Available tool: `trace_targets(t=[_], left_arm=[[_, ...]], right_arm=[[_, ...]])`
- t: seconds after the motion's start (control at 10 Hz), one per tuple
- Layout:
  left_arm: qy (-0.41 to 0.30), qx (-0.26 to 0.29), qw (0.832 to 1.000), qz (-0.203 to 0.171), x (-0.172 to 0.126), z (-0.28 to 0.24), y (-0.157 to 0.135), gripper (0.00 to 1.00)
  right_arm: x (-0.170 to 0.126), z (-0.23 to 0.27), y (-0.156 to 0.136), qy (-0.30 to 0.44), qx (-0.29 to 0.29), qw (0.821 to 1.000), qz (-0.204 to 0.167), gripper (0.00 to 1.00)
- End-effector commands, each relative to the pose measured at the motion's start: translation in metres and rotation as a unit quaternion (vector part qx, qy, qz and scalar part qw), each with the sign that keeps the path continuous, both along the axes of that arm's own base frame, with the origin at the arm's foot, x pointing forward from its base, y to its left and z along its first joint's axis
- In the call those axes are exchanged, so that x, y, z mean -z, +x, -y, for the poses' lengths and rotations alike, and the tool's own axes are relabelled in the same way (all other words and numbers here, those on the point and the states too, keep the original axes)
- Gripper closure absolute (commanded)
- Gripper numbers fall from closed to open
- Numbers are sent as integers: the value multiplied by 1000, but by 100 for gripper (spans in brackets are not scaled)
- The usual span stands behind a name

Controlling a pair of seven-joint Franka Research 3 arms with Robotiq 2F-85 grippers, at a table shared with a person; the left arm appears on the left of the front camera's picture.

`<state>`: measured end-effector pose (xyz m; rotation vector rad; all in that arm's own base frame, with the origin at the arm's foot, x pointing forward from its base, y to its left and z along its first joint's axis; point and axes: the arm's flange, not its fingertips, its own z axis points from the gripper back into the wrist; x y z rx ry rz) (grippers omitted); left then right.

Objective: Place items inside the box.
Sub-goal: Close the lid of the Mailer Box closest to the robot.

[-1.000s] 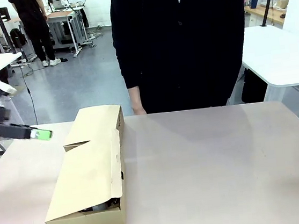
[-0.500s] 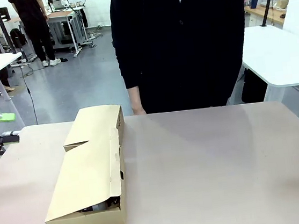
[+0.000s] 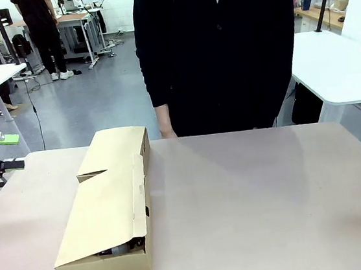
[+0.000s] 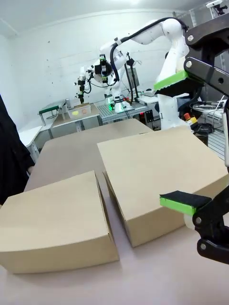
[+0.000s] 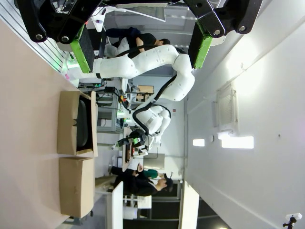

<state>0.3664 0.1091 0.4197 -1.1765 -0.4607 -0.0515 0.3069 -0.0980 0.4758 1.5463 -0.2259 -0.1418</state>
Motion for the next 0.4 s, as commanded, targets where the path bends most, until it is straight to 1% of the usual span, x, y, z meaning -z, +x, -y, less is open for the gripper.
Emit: trace_targets(t=[0.0, 0.3], left_arm=[[4, -2, 1000, 6, 3, 2, -7, 0], [4, -2, 1000, 6, 3, 2, -7, 0]], right_arm=[[-1, 2, -2, -5, -5, 1000, 9, 0], [-1, 2, -2, -5, -5, 1000, 9, 0]])
